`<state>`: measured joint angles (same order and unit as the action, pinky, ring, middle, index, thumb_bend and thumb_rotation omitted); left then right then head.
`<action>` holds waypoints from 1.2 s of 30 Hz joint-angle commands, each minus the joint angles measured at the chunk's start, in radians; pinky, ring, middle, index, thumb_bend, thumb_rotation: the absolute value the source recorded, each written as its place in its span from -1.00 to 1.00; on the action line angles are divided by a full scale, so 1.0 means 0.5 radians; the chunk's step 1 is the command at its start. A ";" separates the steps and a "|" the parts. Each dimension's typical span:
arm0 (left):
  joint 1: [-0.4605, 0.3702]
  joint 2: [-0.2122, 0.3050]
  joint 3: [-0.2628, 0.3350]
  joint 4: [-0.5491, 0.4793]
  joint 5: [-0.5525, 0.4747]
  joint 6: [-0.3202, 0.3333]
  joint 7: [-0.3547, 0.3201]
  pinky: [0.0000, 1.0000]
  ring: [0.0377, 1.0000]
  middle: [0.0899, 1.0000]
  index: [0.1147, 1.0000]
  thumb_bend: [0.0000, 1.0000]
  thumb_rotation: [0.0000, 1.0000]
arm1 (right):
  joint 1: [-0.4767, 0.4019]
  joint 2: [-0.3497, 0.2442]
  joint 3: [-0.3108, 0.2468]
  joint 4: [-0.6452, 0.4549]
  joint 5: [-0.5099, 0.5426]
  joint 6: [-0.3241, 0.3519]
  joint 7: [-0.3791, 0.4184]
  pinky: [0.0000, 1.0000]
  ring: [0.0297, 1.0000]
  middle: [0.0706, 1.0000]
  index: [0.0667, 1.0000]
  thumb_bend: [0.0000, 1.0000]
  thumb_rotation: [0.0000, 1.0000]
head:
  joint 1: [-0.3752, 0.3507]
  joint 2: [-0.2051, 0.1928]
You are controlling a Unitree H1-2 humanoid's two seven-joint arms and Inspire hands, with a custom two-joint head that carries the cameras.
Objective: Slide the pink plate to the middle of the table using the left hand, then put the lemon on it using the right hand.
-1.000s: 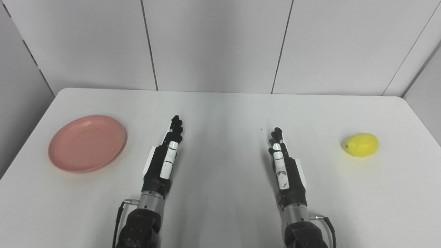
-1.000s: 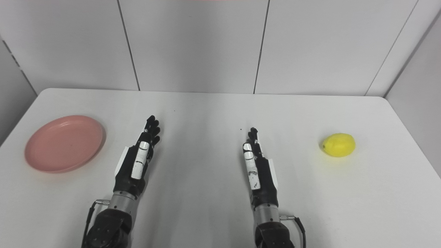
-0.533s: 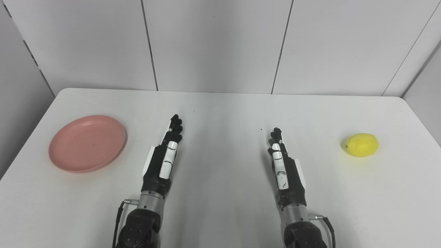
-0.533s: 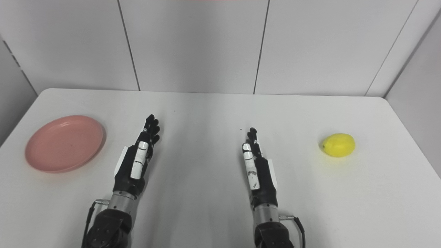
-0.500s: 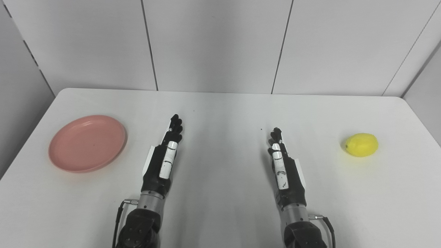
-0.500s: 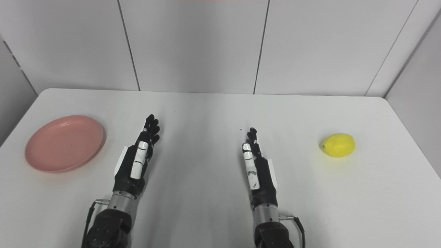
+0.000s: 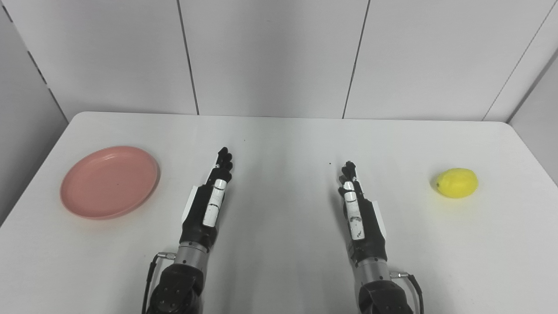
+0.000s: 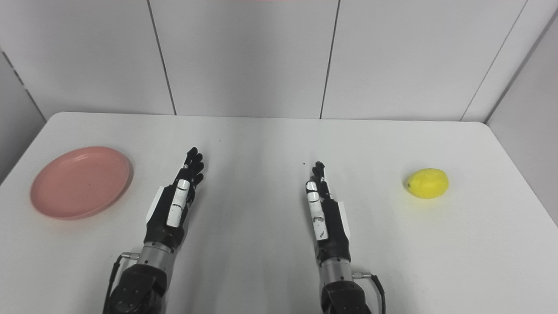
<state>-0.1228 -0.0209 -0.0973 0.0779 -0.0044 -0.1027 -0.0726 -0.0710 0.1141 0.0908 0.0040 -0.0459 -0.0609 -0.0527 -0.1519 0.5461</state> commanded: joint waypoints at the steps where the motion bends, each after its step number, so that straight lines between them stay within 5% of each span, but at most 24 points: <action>1: 0.098 0.003 -0.008 0.116 -0.011 -0.017 -0.018 1.00 1.00 1.00 1.00 0.31 1.00 | -0.019 0.022 0.006 -0.002 0.011 -0.131 0.005 1.00 1.00 1.00 1.00 0.42 1.00 | 0.000 0.001; 24: 0.087 0.020 0.008 0.171 -0.061 -0.099 -0.053 1.00 1.00 1.00 1.00 0.35 1.00 | -0.045 0.035 -0.009 0.037 -0.009 -0.149 -0.011 1.00 1.00 1.00 1.00 0.47 1.00 | -0.040 -0.036; 36: 0.097 0.005 0.013 0.138 -0.072 -0.094 -0.066 1.00 1.00 1.00 1.00 0.32 1.00 | -0.028 0.044 -0.018 0.012 0.014 -0.159 -0.006 1.00 1.00 1.00 1.00 0.40 1.00 | 0.033 0.024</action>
<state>-0.1266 -0.0205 -0.0924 0.0858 -0.0251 -0.1288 -0.0941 -0.0819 0.1290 0.0828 0.0231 -0.0459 -0.0958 -0.0568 -0.1367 0.5568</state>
